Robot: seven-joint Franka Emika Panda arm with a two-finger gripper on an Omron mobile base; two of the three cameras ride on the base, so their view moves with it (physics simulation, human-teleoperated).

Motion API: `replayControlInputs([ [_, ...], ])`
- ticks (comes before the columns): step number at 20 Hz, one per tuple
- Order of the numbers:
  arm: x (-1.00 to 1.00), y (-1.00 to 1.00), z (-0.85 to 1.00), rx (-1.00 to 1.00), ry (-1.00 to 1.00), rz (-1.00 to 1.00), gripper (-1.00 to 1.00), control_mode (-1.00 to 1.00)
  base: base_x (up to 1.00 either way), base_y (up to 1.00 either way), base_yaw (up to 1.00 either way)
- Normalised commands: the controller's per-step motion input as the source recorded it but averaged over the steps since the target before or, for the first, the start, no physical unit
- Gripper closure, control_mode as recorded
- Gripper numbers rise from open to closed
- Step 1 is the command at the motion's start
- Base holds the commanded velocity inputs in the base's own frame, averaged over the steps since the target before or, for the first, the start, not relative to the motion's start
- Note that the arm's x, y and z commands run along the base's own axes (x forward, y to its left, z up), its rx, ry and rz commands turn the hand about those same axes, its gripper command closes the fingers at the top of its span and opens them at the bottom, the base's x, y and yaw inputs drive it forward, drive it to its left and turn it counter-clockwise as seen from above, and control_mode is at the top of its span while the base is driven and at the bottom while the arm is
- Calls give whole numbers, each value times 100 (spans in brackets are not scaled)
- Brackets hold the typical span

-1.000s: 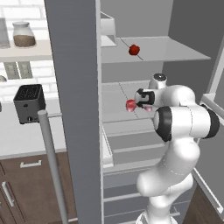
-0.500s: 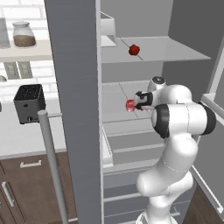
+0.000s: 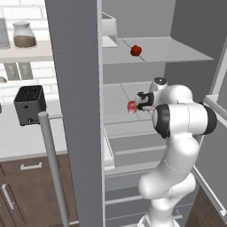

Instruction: Place one bell pepper and one steak in each tupperware on the nearby counter, to pack two identical lunches.

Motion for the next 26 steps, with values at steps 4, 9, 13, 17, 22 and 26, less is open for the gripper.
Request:
replayControlInputs([
  [4, 0, 0, -1, 0, 0, 0, 100, -100, 0, 0, 0],
  [9, 0, 0, 0, 0, 0, 0, 100, -100, 0, 0, 0],
  [13, -21, 0, 5, 0, 0, 0, 100, -100, 0, 0, 0],
  [17, -99, -5, 57, 4, -5, 0, 100, -100, 0, 0, 0],
  [22, -92, 0, 97, 1, -8, 0, 100, -100, 0, 0, 0],
  [26, -62, 0, 100, 0, -2, 0, 100, -100, 0, 0, 0],
])
